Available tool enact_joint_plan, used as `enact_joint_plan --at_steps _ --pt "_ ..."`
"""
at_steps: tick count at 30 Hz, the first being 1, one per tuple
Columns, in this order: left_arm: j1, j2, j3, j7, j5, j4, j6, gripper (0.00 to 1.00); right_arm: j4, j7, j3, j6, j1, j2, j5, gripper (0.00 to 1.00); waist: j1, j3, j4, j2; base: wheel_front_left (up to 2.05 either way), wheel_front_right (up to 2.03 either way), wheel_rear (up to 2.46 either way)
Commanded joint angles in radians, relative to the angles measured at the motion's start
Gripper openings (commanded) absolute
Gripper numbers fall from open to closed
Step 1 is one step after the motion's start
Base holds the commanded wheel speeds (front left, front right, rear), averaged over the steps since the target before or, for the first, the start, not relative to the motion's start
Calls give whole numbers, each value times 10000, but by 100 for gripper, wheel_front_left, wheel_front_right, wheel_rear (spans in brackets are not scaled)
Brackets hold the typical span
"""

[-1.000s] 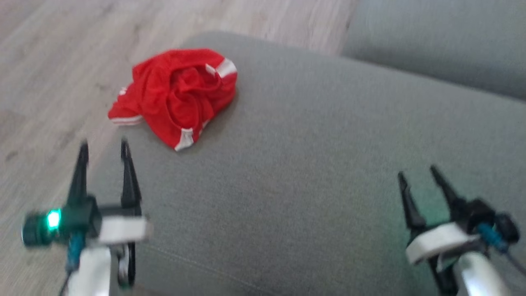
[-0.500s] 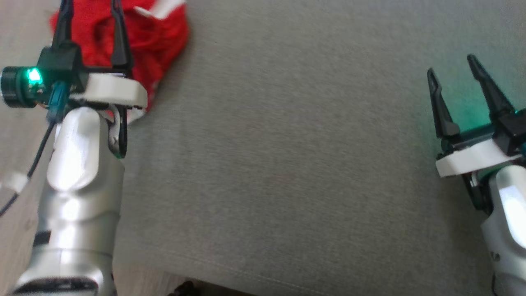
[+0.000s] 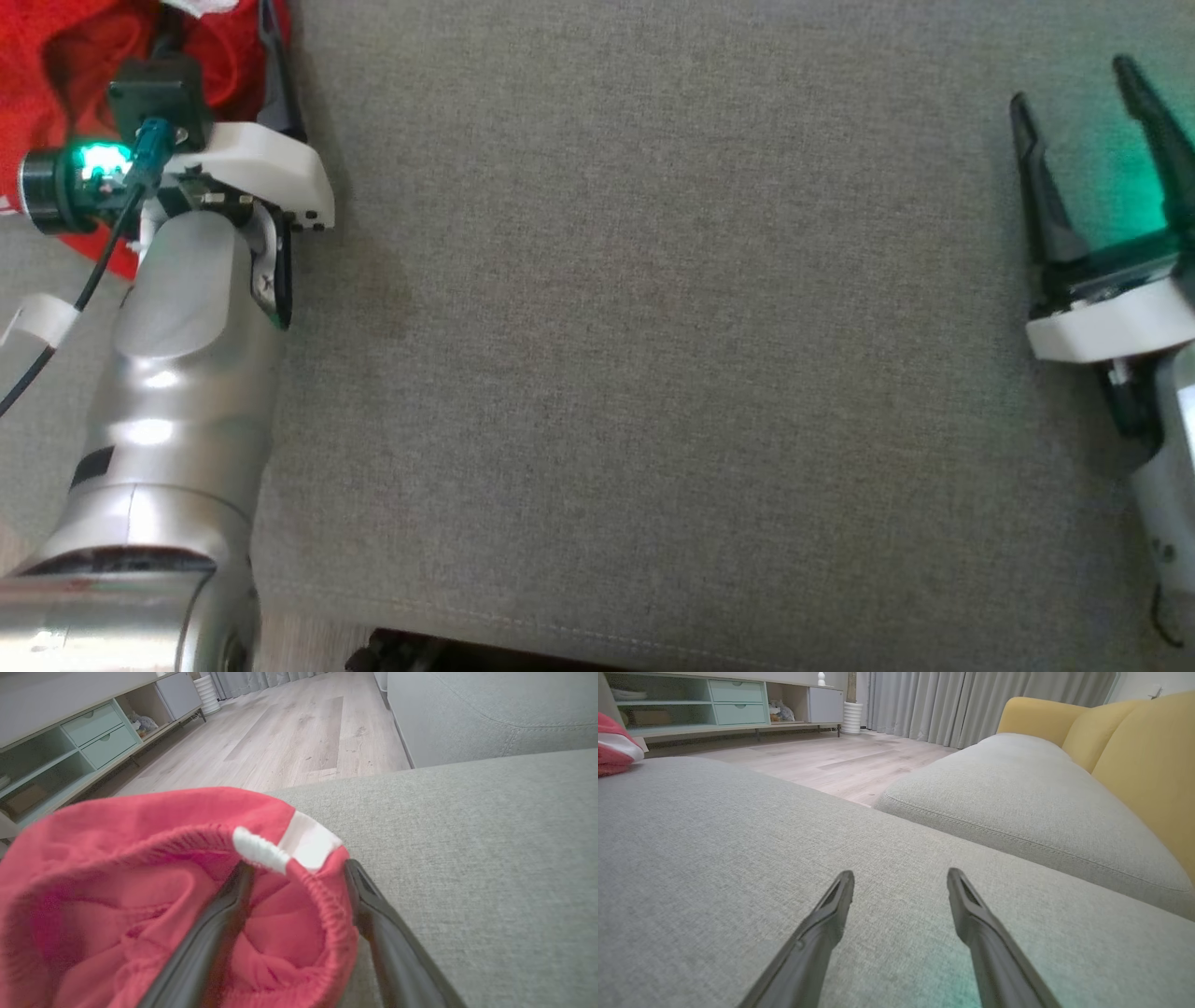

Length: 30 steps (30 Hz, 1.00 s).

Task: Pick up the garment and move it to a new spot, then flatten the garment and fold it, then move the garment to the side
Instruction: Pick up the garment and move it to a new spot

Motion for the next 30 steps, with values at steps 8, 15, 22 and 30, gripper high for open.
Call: enact_joint_plan --at_steps 8,15,22,30 --pt "-335 566 -32 -167 48 -1244 140 0 -206 -49 332 75 -96 -354 0 100 -1 -148 3 1 0 0 0" --pt "-315 1081 -434 -170 375 -3396 -62 0 -46 -49 662 75 -72 297 116 100 -1 -1141 -639 1 0 0 0" --pt "-697 1472 -972 -152 545 -4737 -741 0 57 -49 1028 75 216 1177 65 100 -1 -2522 -2005 1 0 0 0" --pt "-1424 1526 -1817 600 771 -5269 -1414 0 108 -49 1084 75 759 1874 62 100 -1 -3700 -3692 1 0 0 0"
